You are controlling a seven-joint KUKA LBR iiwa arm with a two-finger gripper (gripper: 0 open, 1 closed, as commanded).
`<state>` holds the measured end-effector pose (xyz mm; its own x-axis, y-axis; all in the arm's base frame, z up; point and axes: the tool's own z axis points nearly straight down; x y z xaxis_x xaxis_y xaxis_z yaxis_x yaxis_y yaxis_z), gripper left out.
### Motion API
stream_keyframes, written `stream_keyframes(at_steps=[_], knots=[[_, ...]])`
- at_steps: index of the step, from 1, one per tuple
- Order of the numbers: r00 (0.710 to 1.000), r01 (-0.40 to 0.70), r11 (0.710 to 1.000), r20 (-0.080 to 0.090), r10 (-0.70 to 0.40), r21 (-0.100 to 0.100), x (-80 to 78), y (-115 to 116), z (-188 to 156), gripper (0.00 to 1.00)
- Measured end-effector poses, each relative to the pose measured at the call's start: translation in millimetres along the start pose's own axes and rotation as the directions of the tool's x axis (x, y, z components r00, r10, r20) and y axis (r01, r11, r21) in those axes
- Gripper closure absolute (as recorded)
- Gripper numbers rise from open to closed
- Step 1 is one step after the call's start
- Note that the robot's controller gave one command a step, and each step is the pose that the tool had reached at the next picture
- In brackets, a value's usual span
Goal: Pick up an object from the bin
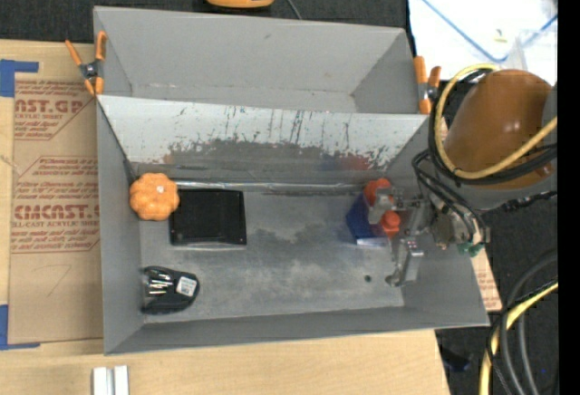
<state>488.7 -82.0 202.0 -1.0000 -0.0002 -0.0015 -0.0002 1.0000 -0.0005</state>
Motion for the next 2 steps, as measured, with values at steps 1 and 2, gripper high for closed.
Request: stream_keyframes(at_steps=[1, 2], knots=[[1.0, -0.003, 1.0, 0.0, 0.003, -0.02, -58.2, -19, 124, 0.0], [0.858, -0.513, 0.858, 0.013, 0.513, -0.008, -61.8, -13, 54, 0.0]])
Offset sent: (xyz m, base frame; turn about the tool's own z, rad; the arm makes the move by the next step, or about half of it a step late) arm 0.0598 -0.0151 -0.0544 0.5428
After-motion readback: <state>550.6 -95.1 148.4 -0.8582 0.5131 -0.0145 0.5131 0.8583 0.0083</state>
